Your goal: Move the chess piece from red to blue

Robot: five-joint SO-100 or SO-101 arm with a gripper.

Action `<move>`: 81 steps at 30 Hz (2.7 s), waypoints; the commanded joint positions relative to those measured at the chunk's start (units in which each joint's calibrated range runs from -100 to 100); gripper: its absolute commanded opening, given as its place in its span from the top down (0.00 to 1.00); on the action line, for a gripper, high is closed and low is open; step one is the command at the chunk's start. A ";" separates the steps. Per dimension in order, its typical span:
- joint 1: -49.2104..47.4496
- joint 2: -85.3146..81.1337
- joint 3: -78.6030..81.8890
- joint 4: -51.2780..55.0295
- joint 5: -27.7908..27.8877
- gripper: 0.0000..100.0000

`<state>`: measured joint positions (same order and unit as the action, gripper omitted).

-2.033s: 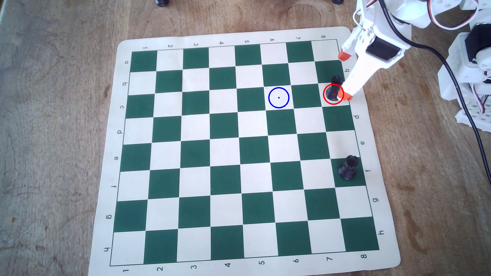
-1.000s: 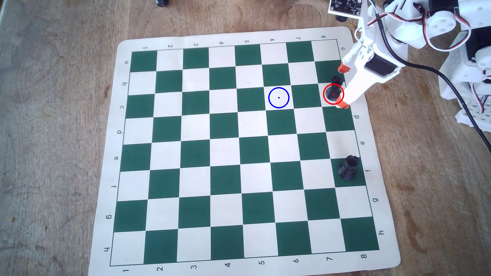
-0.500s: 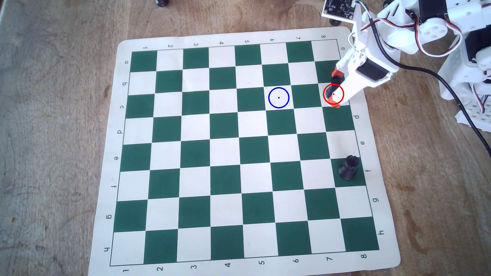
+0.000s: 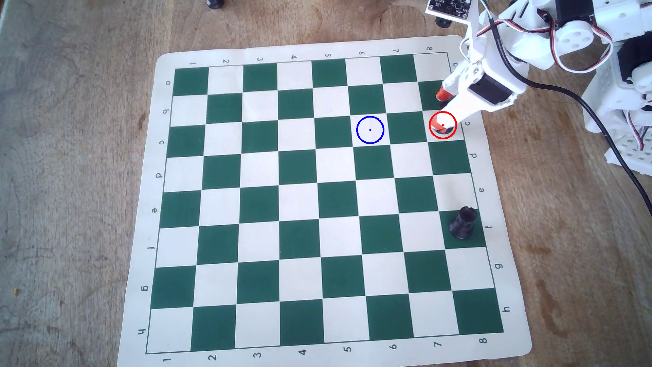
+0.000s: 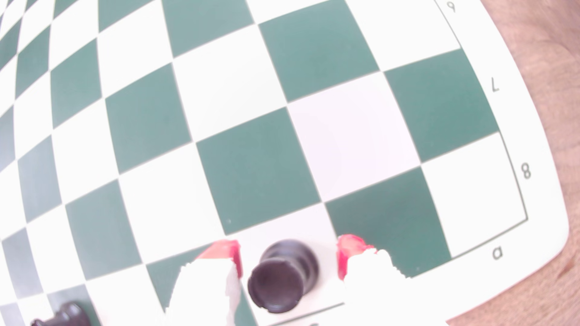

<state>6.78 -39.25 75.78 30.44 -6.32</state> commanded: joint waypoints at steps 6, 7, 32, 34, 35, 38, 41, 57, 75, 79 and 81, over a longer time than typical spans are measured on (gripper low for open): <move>-0.80 -0.90 -4.16 -0.14 -0.39 0.88; -0.96 -0.90 -4.16 0.03 -0.44 0.88; -2.44 -4.46 -11.23 10.18 -0.83 1.00; -2.44 -5.23 -15.40 14.85 -0.83 1.00; -2.44 -5.48 -17.03 16.57 -0.78 1.00; -2.44 -6.16 -21.75 21.65 -0.54 1.00; -2.44 -6.42 -28.54 26.81 -0.39 1.00; -3.23 18.54 -47.58 15.43 -0.78 1.00; -5.73 33.99 -50.39 8.22 -1.95 1.00; -5.26 34.42 -50.58 8.22 -1.76 1.00; -4.95 34.92 -50.58 8.22 -1.66 1.00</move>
<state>0.81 -3.90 30.23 39.52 -8.13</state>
